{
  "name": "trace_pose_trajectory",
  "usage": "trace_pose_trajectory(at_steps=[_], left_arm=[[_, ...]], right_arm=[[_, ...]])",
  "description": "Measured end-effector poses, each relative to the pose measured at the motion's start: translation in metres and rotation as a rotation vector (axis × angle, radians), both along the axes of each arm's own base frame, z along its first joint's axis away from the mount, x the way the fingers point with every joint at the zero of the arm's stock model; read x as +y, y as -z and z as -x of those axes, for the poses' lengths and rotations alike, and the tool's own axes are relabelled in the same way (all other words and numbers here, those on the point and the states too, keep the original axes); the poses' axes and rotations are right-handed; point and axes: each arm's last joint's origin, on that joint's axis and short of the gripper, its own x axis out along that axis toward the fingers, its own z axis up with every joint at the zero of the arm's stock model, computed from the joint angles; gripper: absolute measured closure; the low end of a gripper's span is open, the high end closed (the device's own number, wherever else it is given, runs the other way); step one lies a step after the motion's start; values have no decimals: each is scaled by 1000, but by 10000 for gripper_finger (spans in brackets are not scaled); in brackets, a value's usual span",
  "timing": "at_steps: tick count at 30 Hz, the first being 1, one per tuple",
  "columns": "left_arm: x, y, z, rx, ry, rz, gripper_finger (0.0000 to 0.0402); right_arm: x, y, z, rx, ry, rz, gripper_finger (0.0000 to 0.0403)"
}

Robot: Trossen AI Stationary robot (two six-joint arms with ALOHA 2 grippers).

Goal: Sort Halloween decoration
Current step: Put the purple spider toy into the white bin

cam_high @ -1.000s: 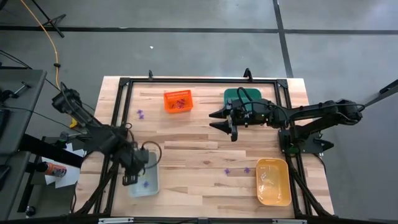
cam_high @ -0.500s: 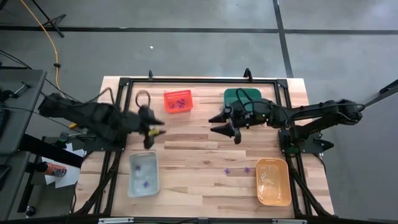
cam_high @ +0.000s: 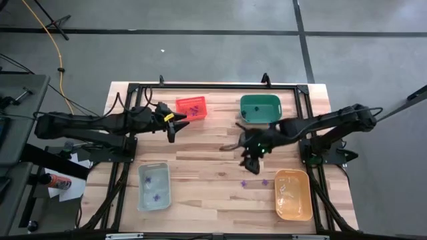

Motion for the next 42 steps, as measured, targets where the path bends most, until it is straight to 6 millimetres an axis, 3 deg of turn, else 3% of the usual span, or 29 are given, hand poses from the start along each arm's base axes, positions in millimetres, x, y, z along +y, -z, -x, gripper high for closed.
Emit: trace_pose_trajectory(at_steps=[8,18,42], left_arm=[[7,1,1,47,-6,-141,229],[13,1,2,59,-32,-168,229],[17,0,2,61,-52,-193,229]], right_arm=[[31,46,-14,258,81,-41,190],[51,90,-27,465,104,-113,190],[54,93,-22,528,226,-123,190]])
